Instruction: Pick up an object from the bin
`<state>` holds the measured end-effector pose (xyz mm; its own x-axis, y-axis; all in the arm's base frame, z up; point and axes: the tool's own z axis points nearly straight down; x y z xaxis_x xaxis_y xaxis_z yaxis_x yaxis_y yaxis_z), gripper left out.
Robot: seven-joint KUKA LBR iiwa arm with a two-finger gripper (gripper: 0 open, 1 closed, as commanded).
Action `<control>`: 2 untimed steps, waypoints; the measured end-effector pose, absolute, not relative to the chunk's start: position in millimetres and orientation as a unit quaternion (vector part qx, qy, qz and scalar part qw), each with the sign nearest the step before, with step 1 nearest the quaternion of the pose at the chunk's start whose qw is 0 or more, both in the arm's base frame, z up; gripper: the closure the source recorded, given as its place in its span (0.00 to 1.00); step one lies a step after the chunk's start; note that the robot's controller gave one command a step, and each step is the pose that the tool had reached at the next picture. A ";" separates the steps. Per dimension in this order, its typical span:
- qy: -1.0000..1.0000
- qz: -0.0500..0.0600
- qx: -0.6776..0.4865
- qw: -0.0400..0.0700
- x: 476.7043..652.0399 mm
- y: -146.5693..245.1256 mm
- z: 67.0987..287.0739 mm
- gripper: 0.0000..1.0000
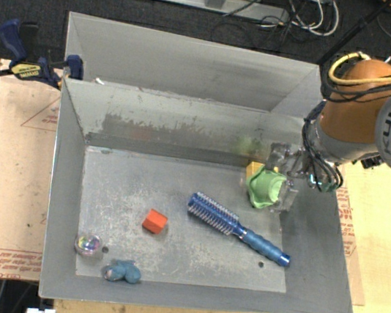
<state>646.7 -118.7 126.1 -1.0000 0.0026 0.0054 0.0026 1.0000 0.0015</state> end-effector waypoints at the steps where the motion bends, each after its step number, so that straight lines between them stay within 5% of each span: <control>1: -0.994 -0.002 -0.105 -0.002 654.6 -117.5 77.6 0.00; 2: -0.995 -0.001 -0.104 -0.001 654.6 -117.5 78.3 1.00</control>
Offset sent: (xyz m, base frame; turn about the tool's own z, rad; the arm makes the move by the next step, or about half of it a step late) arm 0.0042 0.0000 -0.0561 0.2108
